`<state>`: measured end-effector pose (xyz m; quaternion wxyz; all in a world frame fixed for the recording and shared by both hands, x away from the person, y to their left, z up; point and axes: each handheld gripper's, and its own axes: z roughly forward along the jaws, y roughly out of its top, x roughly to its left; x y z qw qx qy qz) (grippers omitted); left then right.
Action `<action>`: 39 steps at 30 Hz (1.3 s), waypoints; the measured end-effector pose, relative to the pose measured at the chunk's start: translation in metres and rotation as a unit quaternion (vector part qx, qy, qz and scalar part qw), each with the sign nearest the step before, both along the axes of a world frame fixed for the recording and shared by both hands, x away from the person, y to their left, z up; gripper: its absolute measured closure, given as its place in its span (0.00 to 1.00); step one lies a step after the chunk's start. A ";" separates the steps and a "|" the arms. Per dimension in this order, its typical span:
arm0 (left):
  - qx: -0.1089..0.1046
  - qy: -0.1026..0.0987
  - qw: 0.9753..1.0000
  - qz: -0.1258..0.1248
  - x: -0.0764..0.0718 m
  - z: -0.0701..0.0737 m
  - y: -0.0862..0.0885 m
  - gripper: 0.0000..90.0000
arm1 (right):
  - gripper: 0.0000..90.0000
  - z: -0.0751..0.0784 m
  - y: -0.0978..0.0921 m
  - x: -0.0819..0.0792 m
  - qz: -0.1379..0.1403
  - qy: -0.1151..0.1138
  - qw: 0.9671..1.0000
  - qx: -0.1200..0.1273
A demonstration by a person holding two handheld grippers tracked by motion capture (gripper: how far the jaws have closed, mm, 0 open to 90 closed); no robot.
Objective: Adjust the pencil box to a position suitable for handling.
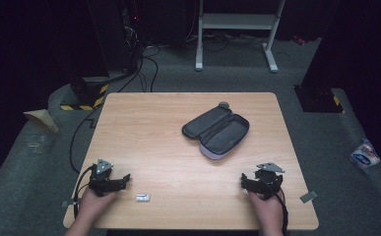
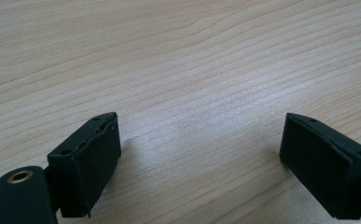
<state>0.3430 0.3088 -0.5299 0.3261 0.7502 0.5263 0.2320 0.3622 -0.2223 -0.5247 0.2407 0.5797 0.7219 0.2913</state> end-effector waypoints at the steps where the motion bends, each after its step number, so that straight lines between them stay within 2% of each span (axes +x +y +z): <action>1: 0.000 0.000 1.000 0.000 0.000 0.000 0.000 0.14 | 0.09 0.000 0.000 0.000 0.000 0.000 1.000 0.000; 14: 0.000 0.000 1.000 0.000 0.000 0.000 0.000 0.14 | 0.12 0.001 0.000 -0.001 0.014 -0.005 1.000 -0.003; 22: -0.001 0.001 1.000 0.000 -0.001 0.000 0.000 0.14 | 0.15 0.008 -0.001 -0.001 0.024 -0.024 0.999 0.009; 24: -0.002 0.001 1.000 0.001 -0.001 0.000 0.000 0.14 | 0.15 0.011 0.000 -0.002 0.028 -0.027 0.999 0.019; 26: -0.001 0.002 1.000 0.001 -0.001 0.000 0.000 0.14 | 0.14 0.013 0.003 -0.002 0.038 -0.032 0.999 0.011; 34: 0.006 0.001 1.000 -0.001 -0.002 0.001 0.001 0.14 | 0.15 0.015 0.017 0.002 0.071 -0.033 0.997 0.011; 39: -0.001 0.002 1.000 -0.002 -0.002 0.000 0.001 0.14 | 0.17 0.018 0.023 0.005 0.074 -0.030 0.997 0.016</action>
